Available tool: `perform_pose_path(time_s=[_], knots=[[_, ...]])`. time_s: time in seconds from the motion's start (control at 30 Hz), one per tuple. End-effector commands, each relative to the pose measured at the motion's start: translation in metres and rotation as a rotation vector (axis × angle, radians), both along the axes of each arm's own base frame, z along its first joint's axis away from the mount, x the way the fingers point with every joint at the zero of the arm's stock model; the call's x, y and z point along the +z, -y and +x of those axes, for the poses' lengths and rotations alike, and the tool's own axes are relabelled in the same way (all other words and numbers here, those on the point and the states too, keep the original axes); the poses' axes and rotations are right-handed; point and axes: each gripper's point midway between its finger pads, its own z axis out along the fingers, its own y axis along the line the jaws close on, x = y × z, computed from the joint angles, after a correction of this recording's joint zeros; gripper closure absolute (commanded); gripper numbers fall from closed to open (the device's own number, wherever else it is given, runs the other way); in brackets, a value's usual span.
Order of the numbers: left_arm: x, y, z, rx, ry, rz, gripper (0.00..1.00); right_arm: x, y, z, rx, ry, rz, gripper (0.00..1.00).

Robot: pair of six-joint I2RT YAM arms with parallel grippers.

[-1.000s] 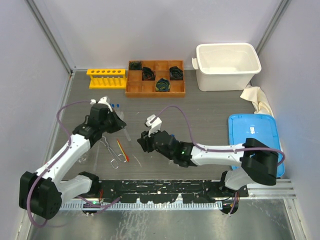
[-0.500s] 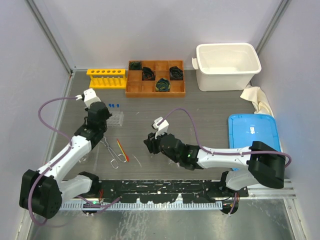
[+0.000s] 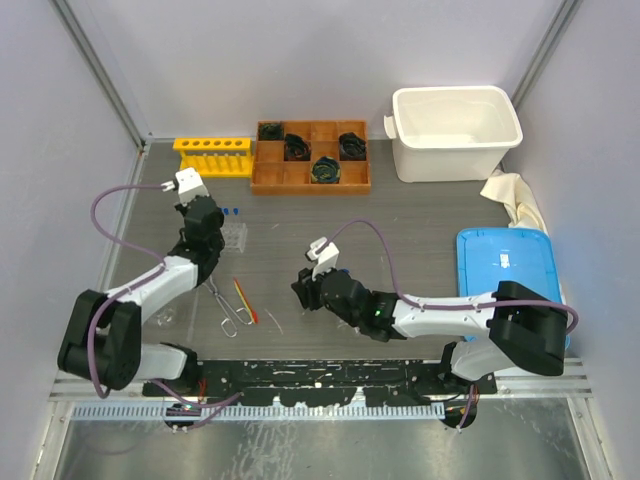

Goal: Organize the chemistry lab equipment
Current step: Insert the test tube into the slot of the test tube rack.

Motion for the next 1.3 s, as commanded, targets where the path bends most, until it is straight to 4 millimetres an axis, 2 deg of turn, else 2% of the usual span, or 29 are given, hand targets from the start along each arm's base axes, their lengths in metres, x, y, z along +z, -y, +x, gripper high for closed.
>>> perform_pose_path(time_s=[0.0, 0.17, 0.57, 1.27], knots=[[0.029, 0.001, 0.024, 0.013, 0.121, -0.009, 1.00, 0.016, 0.002, 0.012, -0.039, 0.035, 0.064, 0.63], [0.011, 0.003, 0.035, 0.006, 0.091, -0.029, 1.00, 0.014, 0.009, 0.018, -0.052, 0.026, 0.070, 0.63], [-0.007, 0.004, 0.052, -0.003, 0.063, -0.046, 1.00, 0.007, 0.012, 0.029, -0.055, 0.004, 0.067, 0.63], [-0.034, 0.003, 0.048, 0.000, -0.018, -0.070, 1.00, 0.003, 0.016, 0.035, -0.066, -0.010, 0.062, 0.63]])
